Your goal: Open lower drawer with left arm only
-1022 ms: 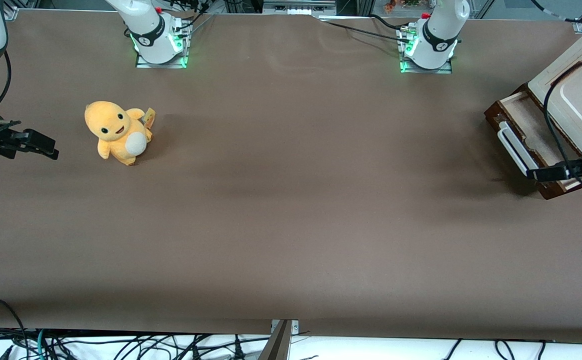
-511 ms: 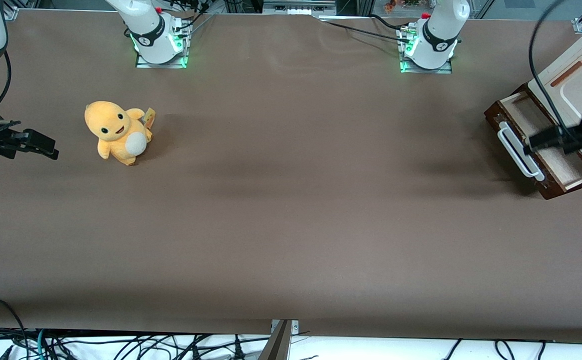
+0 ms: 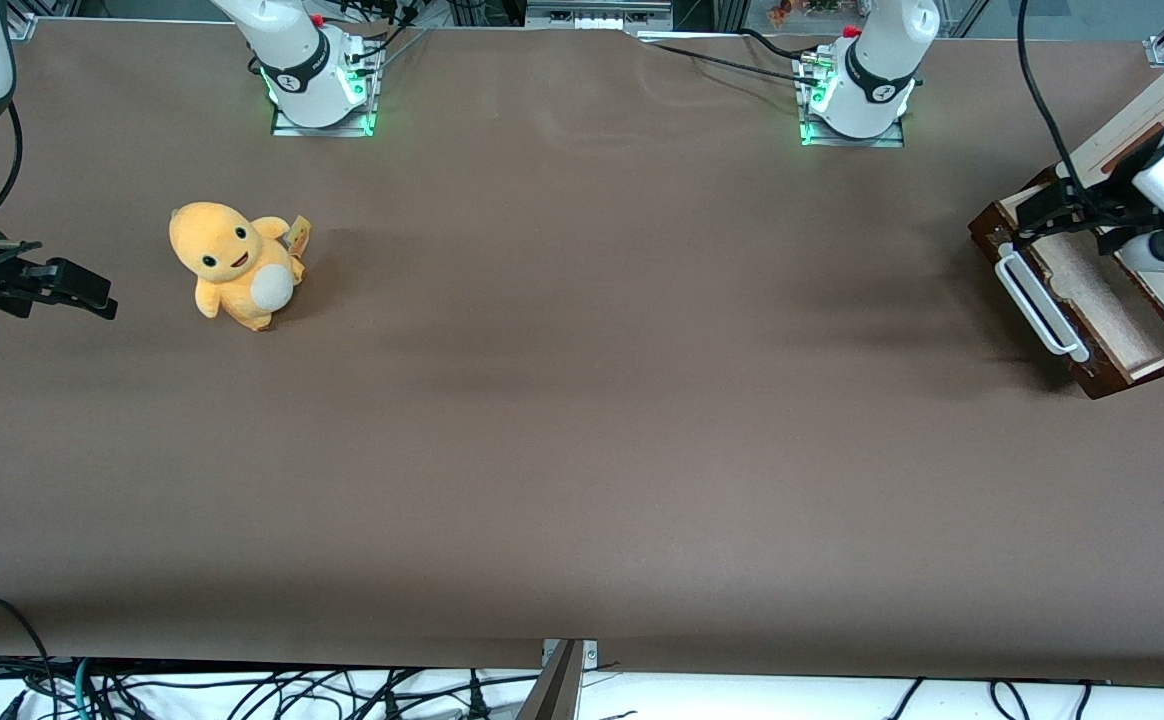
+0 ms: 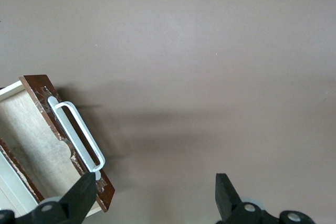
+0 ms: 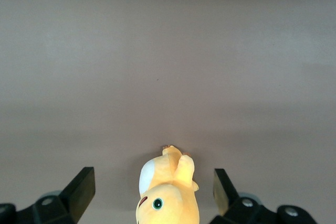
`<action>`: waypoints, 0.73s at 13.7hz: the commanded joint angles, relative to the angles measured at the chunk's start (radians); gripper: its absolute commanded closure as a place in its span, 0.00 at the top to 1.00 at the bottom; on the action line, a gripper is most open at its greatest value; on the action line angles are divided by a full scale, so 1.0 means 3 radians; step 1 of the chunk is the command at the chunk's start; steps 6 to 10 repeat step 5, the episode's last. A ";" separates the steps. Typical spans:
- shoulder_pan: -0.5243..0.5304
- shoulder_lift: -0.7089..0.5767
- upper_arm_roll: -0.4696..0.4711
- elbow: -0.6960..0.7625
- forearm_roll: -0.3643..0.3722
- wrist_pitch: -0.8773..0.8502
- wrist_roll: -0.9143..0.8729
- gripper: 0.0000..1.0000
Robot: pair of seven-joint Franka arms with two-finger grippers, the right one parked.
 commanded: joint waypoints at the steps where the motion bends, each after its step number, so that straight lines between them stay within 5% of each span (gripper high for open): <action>1: 0.0036 -0.0062 0.0013 -0.0060 0.0049 0.0000 0.0054 1.00; 10: 0.0057 -0.0016 0.0023 -0.0044 0.0013 0.0005 0.0075 1.00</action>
